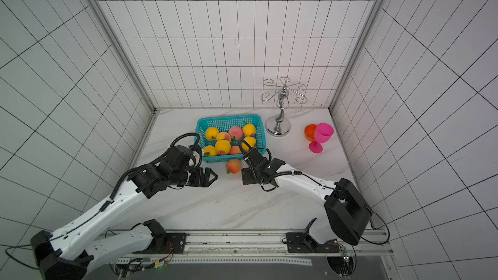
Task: Put the peaches into the basket
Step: Pick up the peach from the center of the board, then place the peach in the basket.
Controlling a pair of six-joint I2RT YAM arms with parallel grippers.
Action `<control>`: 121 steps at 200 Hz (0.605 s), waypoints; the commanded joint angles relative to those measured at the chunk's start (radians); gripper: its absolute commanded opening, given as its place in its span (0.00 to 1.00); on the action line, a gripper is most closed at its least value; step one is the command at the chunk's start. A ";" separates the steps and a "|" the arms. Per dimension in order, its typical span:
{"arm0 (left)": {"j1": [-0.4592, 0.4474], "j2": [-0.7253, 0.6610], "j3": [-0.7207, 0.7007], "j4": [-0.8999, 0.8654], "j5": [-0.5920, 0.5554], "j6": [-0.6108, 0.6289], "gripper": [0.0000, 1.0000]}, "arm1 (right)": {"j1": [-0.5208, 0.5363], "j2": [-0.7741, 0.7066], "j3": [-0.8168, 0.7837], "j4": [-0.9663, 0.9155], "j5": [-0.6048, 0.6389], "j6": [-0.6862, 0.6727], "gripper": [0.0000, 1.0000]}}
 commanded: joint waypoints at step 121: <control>0.042 -0.012 0.052 0.036 -0.022 0.022 0.89 | 0.030 0.012 0.444 -0.305 0.098 -0.117 0.74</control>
